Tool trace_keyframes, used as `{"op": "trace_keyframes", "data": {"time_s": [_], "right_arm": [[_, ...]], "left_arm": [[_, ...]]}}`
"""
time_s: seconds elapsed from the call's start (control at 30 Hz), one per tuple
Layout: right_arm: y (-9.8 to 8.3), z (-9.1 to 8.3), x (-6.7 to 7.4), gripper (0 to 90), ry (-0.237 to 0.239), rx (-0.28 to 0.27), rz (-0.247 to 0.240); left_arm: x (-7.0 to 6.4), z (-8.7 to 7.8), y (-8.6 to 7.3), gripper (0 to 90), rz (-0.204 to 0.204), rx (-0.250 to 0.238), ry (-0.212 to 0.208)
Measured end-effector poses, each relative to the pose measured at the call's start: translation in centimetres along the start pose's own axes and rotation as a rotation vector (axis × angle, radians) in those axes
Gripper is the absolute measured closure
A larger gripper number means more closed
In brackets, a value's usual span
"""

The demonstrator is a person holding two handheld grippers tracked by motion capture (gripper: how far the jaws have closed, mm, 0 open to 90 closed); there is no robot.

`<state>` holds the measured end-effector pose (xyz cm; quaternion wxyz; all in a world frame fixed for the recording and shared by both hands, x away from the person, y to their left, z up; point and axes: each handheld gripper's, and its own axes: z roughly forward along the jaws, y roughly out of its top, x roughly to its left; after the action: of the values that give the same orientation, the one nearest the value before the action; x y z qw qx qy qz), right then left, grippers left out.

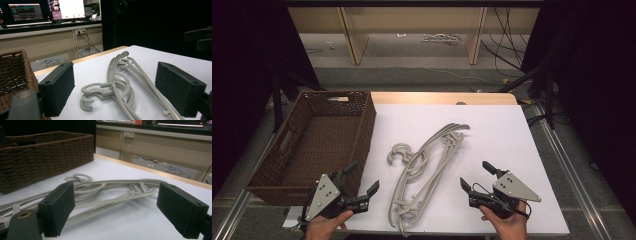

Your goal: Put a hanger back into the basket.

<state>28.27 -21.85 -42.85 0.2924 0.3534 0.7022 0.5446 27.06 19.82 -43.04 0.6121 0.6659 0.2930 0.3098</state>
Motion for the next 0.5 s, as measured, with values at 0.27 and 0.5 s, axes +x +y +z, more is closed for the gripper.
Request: {"op": "trace_keyframes", "data": {"time_s": [0.27,0.5], "right_arm": [[-0.03,0.0,-0.04,16.0,-0.001,0.004,-0.001],[-0.12,0.12,-0.03,16.2,-0.002,0.01,-0.009]], "left_arm": [[-0.12,0.1,-0.03,15.7,-0.023,0.023,-0.012],[-0.64,0.53,0.13,15.5,-0.034,0.04,-0.046]]}}
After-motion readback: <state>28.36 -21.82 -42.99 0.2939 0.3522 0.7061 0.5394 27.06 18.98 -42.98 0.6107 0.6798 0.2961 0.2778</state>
